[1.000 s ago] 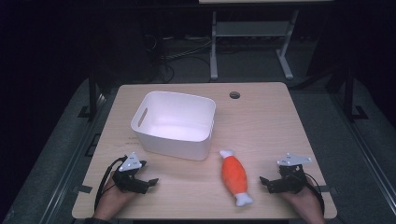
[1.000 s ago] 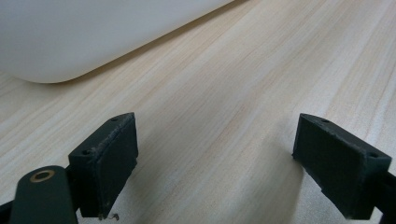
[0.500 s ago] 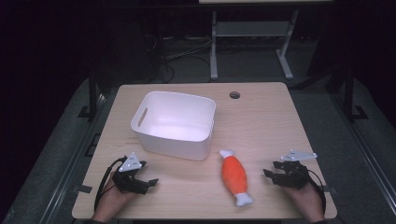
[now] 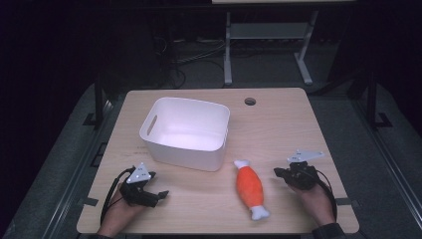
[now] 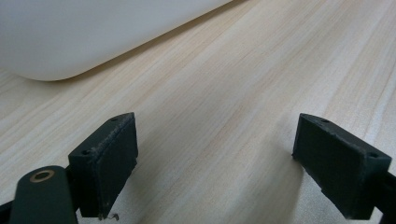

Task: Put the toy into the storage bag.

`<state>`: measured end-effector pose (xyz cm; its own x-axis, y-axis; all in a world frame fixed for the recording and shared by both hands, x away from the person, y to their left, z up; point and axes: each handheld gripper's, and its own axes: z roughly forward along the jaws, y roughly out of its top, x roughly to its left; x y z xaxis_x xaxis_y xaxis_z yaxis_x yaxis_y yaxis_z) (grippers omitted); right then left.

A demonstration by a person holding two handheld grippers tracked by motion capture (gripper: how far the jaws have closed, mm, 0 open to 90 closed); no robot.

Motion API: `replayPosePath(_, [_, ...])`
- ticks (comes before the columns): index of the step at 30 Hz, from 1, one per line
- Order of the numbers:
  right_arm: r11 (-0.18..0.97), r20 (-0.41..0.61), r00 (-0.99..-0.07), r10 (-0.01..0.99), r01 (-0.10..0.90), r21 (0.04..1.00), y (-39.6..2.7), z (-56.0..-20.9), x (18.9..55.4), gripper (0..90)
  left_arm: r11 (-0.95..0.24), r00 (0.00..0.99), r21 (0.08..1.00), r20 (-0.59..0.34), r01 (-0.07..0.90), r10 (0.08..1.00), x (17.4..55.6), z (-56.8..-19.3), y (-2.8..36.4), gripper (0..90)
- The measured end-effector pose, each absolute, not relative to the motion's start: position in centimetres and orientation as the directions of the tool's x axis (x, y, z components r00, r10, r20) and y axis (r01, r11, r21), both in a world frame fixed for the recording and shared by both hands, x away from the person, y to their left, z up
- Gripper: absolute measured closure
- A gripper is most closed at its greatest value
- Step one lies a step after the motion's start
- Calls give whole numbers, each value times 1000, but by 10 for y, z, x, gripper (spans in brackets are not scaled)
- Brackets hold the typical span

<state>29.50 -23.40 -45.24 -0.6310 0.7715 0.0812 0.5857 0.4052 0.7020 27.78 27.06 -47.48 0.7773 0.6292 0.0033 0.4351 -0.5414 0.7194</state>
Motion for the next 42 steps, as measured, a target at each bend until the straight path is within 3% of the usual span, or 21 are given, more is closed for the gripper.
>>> replayPosePath(20, [458,85,-701,708,548,700,-179,-448,338,896,-539,776,719,0,438,630,277,-475,270,131])
replayPosePath(42, [504,88,-752,653,518,691,-143,-457,352,896,-541,777,719,2,436,629,278,-475,270,131])
